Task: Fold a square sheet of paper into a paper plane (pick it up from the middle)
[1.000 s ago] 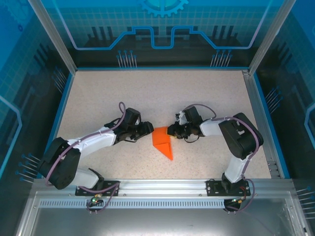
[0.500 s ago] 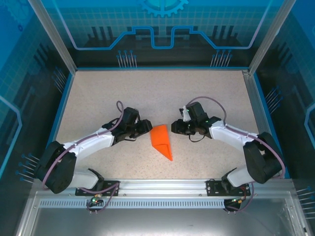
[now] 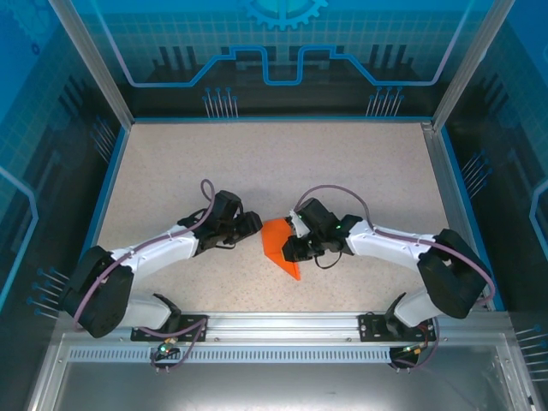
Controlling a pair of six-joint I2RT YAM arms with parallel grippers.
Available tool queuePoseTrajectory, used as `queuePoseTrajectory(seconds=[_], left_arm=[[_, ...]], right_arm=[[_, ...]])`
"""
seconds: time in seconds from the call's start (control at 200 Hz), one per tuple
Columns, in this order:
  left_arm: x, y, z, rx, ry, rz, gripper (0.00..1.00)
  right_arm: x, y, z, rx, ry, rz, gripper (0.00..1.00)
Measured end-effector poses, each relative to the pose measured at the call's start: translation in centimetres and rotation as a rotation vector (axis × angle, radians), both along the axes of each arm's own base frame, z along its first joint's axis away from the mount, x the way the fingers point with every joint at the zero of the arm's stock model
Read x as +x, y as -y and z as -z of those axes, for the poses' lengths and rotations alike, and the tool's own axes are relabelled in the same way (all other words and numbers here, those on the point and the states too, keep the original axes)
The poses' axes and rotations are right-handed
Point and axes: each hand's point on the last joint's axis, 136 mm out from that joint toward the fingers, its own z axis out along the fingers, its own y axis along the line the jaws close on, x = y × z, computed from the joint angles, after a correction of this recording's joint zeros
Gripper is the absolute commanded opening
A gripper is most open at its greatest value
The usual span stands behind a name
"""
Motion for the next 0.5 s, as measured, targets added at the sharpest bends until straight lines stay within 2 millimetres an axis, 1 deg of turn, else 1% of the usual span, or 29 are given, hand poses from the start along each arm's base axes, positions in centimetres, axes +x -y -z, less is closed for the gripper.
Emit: queuePoseTrajectory(seconds=[0.115, 0.225, 0.41, 0.5], left_arm=[[-0.1, 0.1, 0.4, 0.001, -0.014, 0.006, 0.56], [-0.3, 0.3, 0.9, -0.002, -0.031, 0.015, 0.56], [-0.7, 0.6, 1.8, -0.004, -0.068, 0.034, 0.56], [-0.8, 0.9, 2.3, -0.003, -0.085, 0.045, 0.56]], right_arm=[[0.2, 0.0, 0.9, -0.024, -0.017, 0.001, 0.09], [0.7, 0.1, 1.4, -0.031, -0.021, 0.015, 0.09], [2.6, 1.2, 2.3, -0.028, -0.032, 0.075, 0.09], [3.0, 2.0, 3.1, -0.026, -0.046, 0.099, 0.10]])
